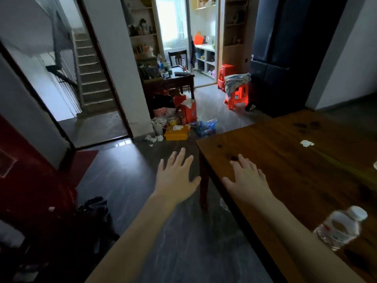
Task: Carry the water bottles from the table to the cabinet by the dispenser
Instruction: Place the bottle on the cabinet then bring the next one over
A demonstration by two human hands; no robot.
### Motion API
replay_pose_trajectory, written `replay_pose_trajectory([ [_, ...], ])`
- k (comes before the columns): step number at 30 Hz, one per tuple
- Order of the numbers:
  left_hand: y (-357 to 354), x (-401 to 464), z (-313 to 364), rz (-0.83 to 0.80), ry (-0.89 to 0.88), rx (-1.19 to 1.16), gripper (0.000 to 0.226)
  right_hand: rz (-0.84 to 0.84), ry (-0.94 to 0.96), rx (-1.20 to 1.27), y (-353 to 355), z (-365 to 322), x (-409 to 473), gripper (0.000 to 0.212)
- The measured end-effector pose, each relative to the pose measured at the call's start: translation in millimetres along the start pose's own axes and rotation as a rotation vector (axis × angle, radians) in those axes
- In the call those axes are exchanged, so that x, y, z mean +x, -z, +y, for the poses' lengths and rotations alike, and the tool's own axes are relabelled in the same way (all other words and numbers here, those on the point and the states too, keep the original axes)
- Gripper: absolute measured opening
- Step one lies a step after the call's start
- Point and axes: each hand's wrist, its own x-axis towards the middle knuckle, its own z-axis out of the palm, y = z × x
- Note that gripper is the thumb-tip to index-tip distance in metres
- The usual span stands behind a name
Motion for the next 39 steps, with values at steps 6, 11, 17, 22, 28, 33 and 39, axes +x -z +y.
replay_pose_trajectory([
  [6,-0.9,75.9,30.8,-0.066,-0.138,0.011,0.074,-0.010,-0.101,0.002,10.3,22.1,39.1,0.067],
  [11,-5.6,133.9,60.6,-0.095,-0.319,-0.004,0.074,0.036,-0.228,-0.014,17.6,42.7,58.1,0.066],
  [17,-19.9,175.2,96.3,-0.162,-0.622,0.000,0.074,0.129,-0.495,-0.008,25.8,64.1,51.3,0.066],
  [22,-25.2,181.3,136.8,-0.203,-0.854,-0.041,0.074,0.218,-0.674,-0.013,38.9,72.4,19.2,0.065],
  [28,-51.8,147.4,176.8,-0.304,-1.042,-0.030,0.076,0.260,-0.874,-0.009,31.9,81.1,-38.3,0.062],
  [33,-63.2,126.0,213.7,-0.342,-1.117,-0.013,0.074,0.347,-0.982,0.010,28.8,97.2,-81.9,0.057],
  [39,-80.9,105.4,250.1,-0.378,-1.130,0.072,0.074,0.362,-1.068,0.061,22.0,129.5,-119.7,0.062],
])
